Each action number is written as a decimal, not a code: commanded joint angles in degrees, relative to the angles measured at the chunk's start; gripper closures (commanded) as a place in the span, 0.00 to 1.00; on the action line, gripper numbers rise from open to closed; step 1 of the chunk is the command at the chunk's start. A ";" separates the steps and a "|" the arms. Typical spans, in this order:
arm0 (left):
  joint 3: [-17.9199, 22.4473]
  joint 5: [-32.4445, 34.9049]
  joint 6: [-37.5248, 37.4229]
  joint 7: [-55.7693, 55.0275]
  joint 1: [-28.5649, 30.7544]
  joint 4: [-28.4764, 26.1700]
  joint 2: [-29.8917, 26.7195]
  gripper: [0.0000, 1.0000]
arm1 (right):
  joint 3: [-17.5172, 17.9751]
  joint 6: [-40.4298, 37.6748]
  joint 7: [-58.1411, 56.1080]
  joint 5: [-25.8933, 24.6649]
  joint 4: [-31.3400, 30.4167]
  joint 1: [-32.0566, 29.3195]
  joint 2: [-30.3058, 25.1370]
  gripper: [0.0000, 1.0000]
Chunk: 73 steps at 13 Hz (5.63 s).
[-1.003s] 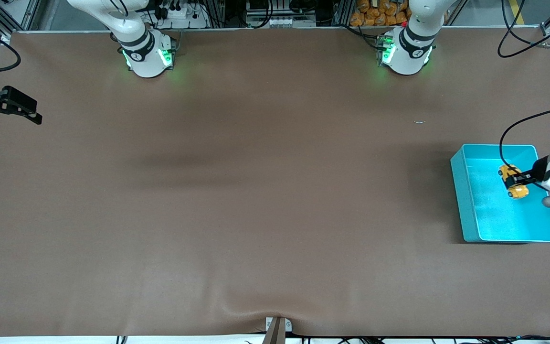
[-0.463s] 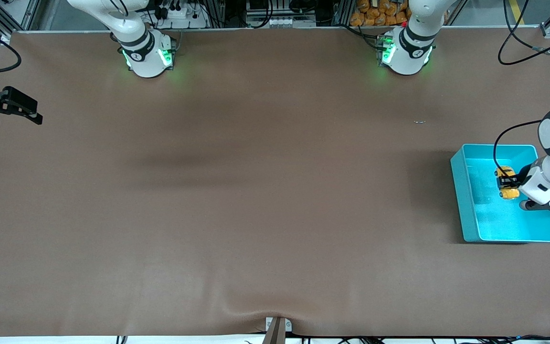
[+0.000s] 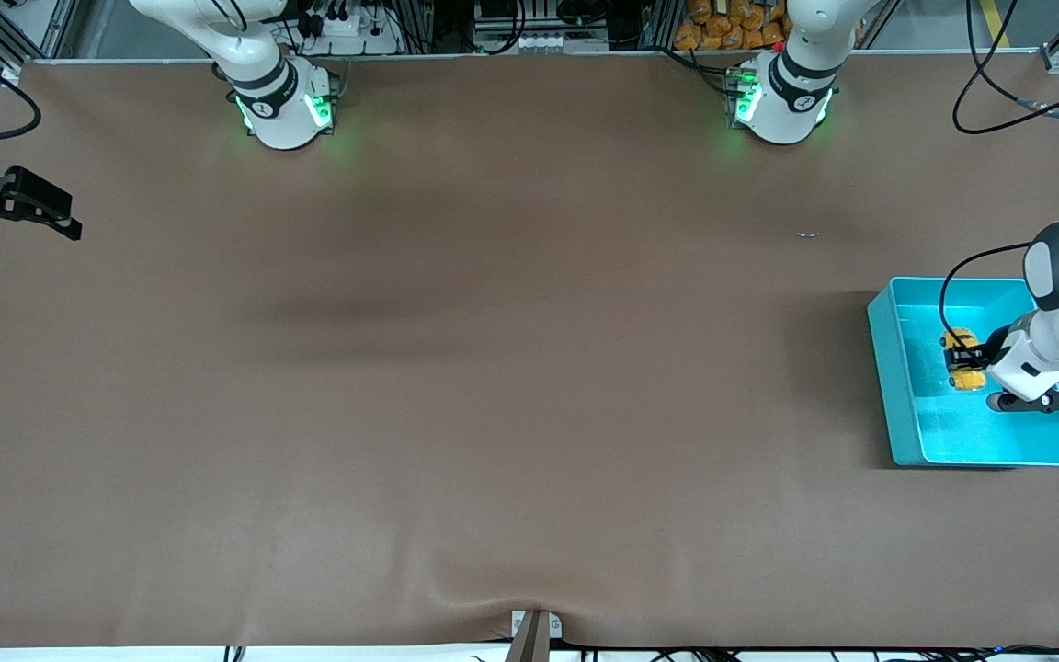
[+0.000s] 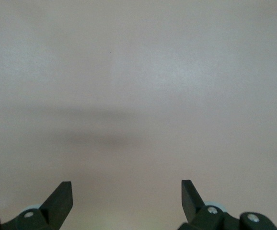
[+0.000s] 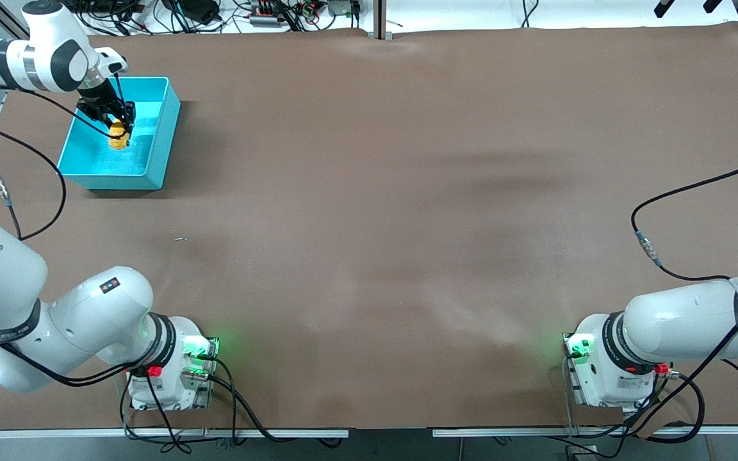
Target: Wind and store yellow beetle car
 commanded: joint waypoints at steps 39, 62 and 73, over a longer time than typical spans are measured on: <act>-10.45 -7.02 -7.71 -1.06 2.24 2.53 -13.27 0.00 | -0.50 0.43 -0.10 -0.68 -0.55 0.68 -0.23 0.00; 22.77 -24.62 -35.76 -2.73 -40.74 7.81 -37.81 0.00 | -0.42 0.60 -0.28 -0.68 -0.46 0.51 0.03 0.00; 22.33 -24.88 -37.69 1.32 -41.09 7.37 -37.36 0.00 | -0.42 0.87 -0.19 -0.15 -0.46 0.68 0.12 0.00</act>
